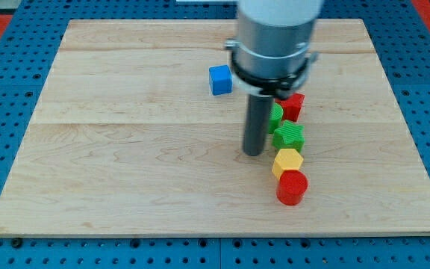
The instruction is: Place the red circle parallel to the yellow pentagon
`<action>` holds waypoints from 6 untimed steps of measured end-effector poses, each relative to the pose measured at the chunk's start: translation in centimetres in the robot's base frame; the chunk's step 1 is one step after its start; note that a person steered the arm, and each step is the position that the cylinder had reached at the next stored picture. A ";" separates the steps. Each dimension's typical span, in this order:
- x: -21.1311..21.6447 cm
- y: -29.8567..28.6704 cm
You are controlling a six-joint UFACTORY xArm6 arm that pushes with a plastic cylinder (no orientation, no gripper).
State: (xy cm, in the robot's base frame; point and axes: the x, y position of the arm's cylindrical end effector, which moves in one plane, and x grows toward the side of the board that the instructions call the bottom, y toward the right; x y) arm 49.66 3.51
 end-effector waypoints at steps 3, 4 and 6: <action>9.0 3.1; 7.6 6.7; 7.0 15.2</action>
